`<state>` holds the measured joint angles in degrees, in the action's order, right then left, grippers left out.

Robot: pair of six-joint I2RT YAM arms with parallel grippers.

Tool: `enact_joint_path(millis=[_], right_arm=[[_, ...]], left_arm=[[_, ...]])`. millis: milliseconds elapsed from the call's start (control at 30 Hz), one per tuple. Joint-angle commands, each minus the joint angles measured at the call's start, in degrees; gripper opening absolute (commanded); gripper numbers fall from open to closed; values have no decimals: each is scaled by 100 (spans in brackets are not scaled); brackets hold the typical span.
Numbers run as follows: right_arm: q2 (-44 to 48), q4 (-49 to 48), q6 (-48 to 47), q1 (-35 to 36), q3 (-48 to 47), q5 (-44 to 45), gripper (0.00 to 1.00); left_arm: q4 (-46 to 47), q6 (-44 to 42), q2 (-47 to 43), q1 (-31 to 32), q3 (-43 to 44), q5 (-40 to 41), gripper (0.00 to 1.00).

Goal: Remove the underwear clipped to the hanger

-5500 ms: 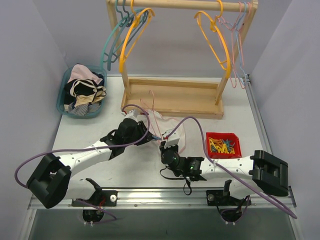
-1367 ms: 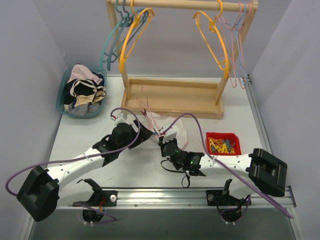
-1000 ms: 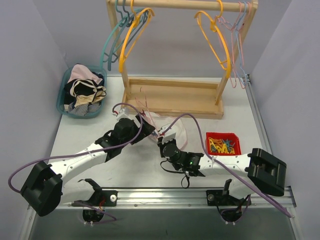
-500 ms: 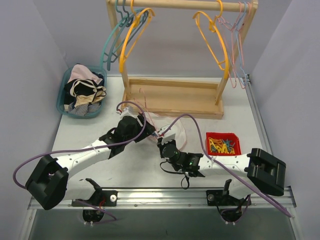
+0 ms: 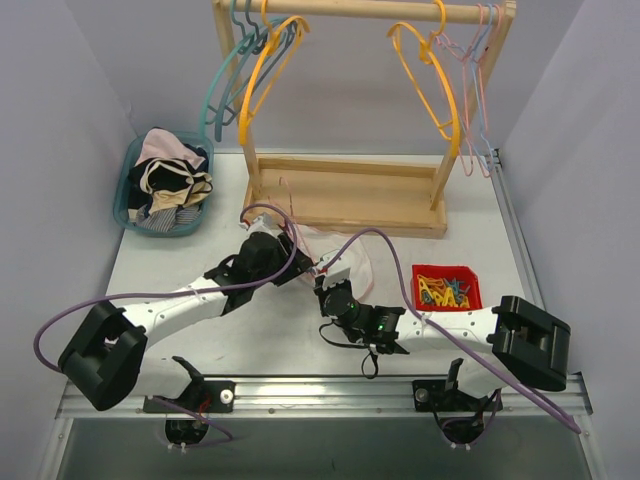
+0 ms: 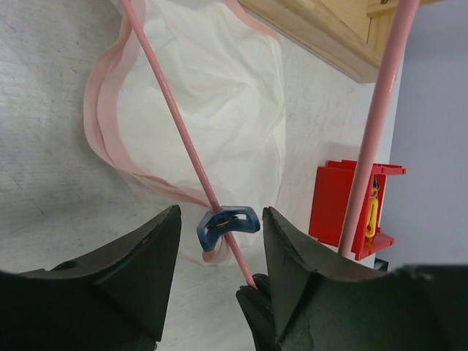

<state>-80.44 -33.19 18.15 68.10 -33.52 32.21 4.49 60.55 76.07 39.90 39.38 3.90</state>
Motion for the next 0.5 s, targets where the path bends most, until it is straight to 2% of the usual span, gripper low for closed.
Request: enact_joint_path(millis=[0, 67, 133, 267, 467], right_arm=[[11, -12, 48, 46, -164, 269, 0], [11, -12, 48, 46, -164, 295, 0], [11, -3, 57, 37, -164, 304, 0], [29, 14, 48, 46, -155, 348, 0], [117, 67, 66, 28, -103, 497, 0]], left_arm=[[192, -123, 30, -44, 202, -135, 57], [157, -158, 22, -44, 202, -144, 54], [140, -175, 4, -61, 185, -144, 43], [79, -193, -31, -88, 149, -144, 3], [122, -132, -206, -123, -87, -135, 3]])
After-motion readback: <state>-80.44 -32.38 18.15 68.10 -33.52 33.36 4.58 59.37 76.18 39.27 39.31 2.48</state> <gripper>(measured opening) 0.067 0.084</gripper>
